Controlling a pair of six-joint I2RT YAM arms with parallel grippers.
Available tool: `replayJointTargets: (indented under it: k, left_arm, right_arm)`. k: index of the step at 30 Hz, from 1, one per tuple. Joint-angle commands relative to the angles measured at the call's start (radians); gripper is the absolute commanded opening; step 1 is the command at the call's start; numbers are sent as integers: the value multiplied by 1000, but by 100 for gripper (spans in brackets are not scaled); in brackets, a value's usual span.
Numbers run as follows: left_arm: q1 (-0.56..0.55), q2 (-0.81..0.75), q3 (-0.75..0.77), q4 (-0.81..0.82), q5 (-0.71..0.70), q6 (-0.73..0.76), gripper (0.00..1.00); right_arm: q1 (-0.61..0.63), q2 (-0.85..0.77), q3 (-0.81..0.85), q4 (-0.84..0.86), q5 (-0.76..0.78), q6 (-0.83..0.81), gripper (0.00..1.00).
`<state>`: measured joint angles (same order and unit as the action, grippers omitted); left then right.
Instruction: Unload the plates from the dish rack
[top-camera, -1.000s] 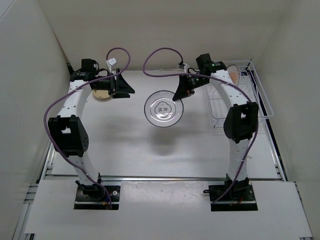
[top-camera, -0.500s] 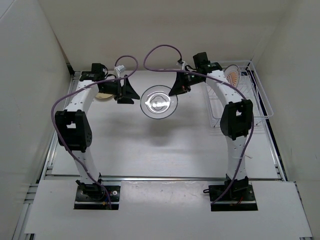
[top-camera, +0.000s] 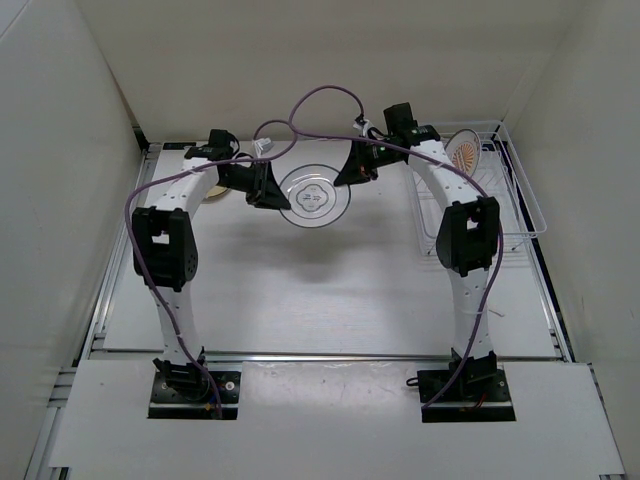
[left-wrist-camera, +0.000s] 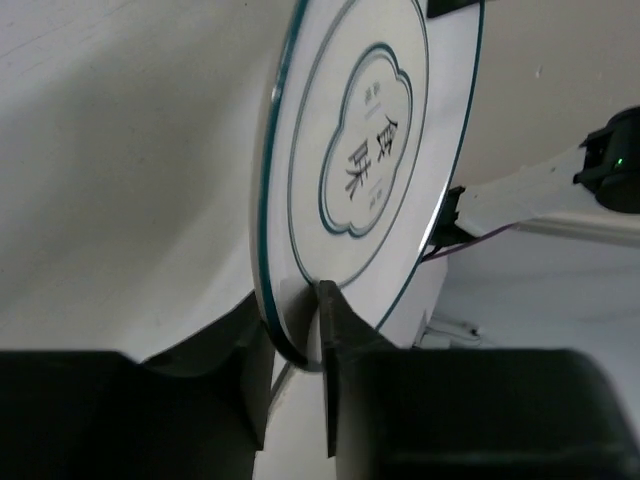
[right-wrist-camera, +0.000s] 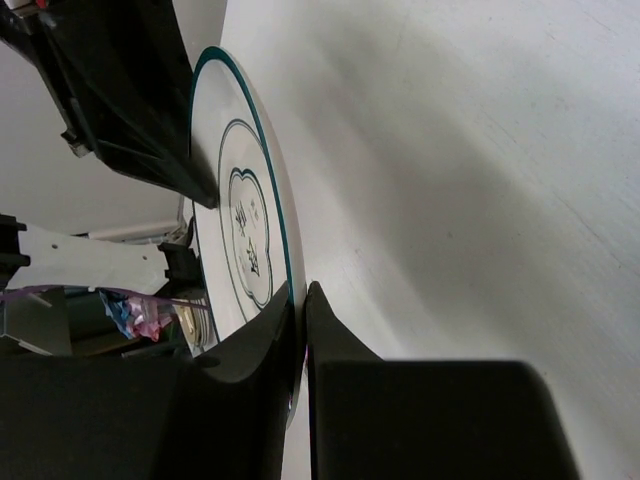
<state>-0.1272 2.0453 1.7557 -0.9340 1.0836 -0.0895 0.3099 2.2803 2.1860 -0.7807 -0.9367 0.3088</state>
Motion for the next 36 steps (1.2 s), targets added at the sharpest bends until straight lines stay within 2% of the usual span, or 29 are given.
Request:
replayJointTargets:
  k: [1, 3, 5, 7, 8, 9, 11, 12, 13, 16, 19, 24, 25, 28, 31, 33, 36]
  left_arm:
    - [-34, 6, 57, 17, 19, 10, 32]
    - [-43, 16, 71, 17, 19, 10, 18]
    - [-52, 27, 93, 27, 19, -1, 10]
    - [-52, 27, 93, 41, 19, -12, 10]
    - [-52, 27, 106, 41, 6, -21, 10]
    - [-52, 27, 119, 50, -4, -21, 10]
    - [-52, 27, 143, 66, -45, -56, 10]
    - [-52, 27, 154, 66, -62, -67, 10]
    - [-52, 27, 168, 79, -80, -79, 10]
    - [-52, 62, 237, 106, -152, -124, 10]
    - [-52, 119, 326, 129, -197, -165, 10]
    - [-8, 225, 427, 202, -186, -265, 10]
    - [6, 243, 439, 211, -165, -265, 10]
    - [29, 318, 481, 237, -134, -298, 10]
    - [38, 394, 531, 276, -114, -322, 10]
    - [38, 443, 559, 288, -114, -331, 10]
    - [38, 493, 568, 345, -102, -374, 10]
  right_arm:
    - [0, -1, 49, 41, -40, 32, 0]
    - [0, -1, 49, 41, -40, 32, 0]
    - [0, -1, 49, 41, -40, 32, 0]
    - [0, -1, 49, 41, -18, 21, 0]
    - [0, -19, 49, 32, 2, 4, 6]
    - [-18, -30, 49, -7, 36, -16, 32]
    - [-37, -79, 49, -44, 164, -63, 57]
    - [-60, -100, 14, -55, 209, -82, 74]
    - [-71, -148, 2, -80, 263, -126, 78]
    - [-94, -237, -70, -100, 489, -175, 81]
    - [-118, -402, -159, -110, 588, -232, 83]
    - [-109, -617, -369, -146, 829, -290, 84]
    - [-109, -696, -462, -169, 899, -301, 85]
    - [-109, -867, -604, -209, 940, -420, 87]
    - [-173, -1048, -799, -230, 940, -595, 88]
    - [-195, -1138, -842, -230, 972, -667, 88]
    - [-230, -1182, -851, -301, 972, -677, 88]
